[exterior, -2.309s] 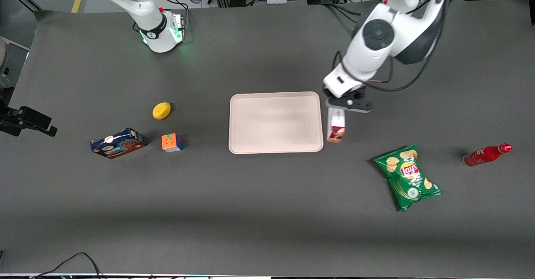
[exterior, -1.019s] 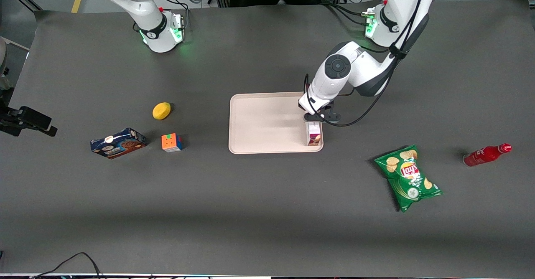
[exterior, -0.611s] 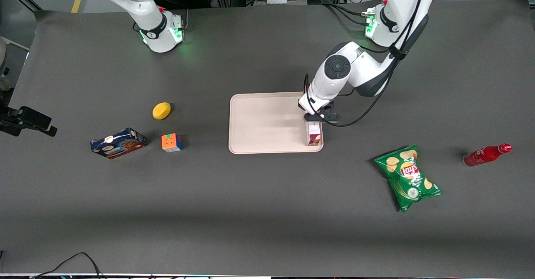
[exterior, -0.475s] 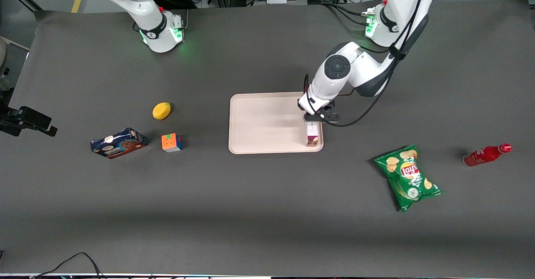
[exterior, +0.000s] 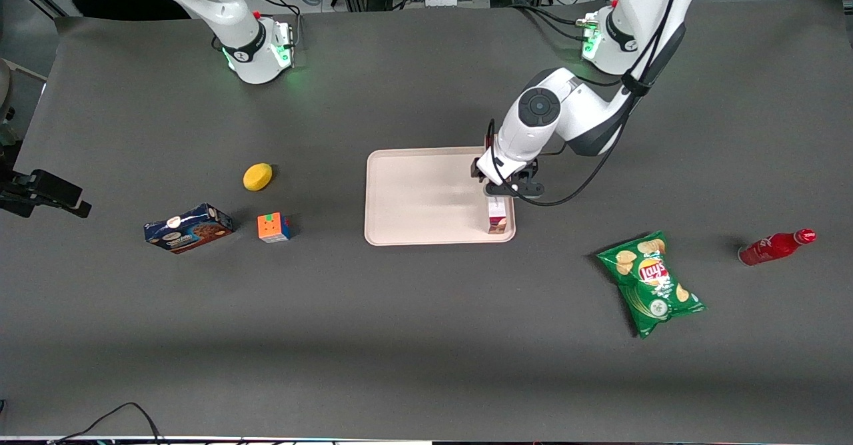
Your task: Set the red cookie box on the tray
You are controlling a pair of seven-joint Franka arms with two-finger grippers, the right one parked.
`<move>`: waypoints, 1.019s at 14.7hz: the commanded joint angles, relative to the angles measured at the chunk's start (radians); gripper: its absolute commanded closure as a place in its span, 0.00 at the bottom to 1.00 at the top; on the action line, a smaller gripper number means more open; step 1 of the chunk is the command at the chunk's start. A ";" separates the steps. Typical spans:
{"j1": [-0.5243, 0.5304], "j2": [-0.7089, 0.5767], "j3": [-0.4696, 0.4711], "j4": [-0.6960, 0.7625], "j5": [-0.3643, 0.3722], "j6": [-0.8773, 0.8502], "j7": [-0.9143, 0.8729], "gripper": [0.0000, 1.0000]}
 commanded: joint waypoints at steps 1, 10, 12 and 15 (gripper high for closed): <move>-0.001 -0.001 0.035 0.137 0.025 -0.121 -0.004 0.00; 0.003 -0.024 0.302 0.613 -0.016 -0.627 0.384 0.00; 0.002 -0.044 0.414 0.711 -0.091 -0.755 0.552 0.00; -0.009 -0.119 0.535 0.747 -0.133 -0.867 0.625 0.00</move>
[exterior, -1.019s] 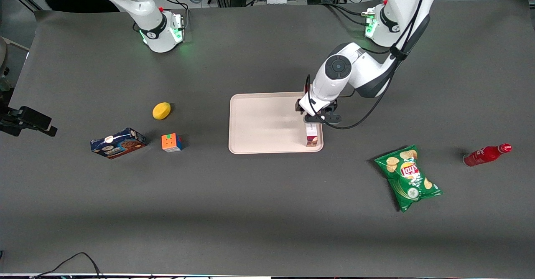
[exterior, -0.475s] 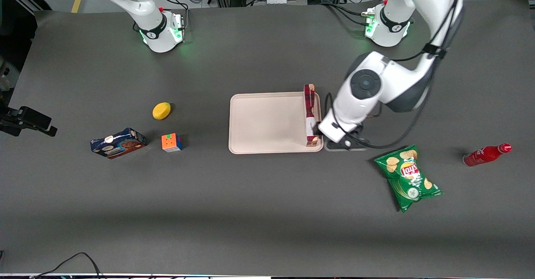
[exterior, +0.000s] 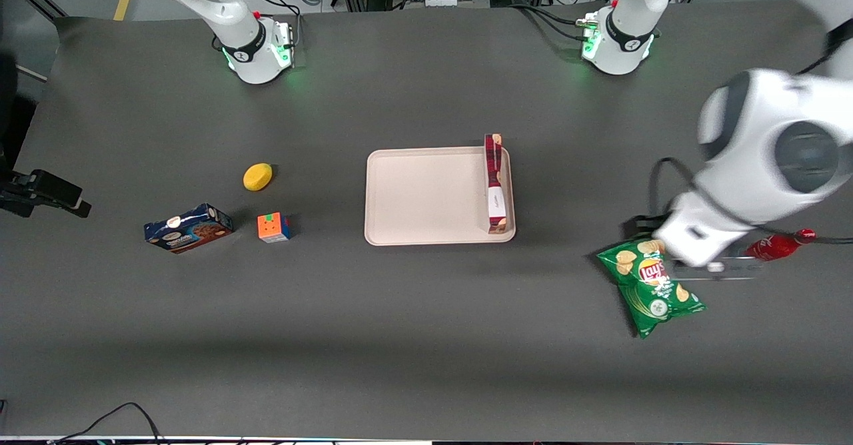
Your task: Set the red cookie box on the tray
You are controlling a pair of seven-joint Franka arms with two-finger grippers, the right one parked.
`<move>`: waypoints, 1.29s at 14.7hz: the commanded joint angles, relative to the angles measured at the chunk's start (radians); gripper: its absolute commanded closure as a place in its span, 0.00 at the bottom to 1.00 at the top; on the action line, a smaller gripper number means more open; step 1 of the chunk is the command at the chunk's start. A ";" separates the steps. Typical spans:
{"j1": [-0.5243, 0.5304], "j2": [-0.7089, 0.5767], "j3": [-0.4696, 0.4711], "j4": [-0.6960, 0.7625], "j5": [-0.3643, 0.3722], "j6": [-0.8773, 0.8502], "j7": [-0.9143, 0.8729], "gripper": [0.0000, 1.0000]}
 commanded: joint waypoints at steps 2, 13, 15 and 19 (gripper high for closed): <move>-0.028 -0.116 0.151 0.034 -0.081 -0.138 0.075 0.00; -0.025 -0.302 0.214 -0.226 -0.106 -0.067 0.162 0.00; -0.025 -0.321 0.214 -0.251 -0.106 -0.054 0.162 0.00; -0.025 -0.321 0.214 -0.246 -0.105 -0.060 0.164 0.00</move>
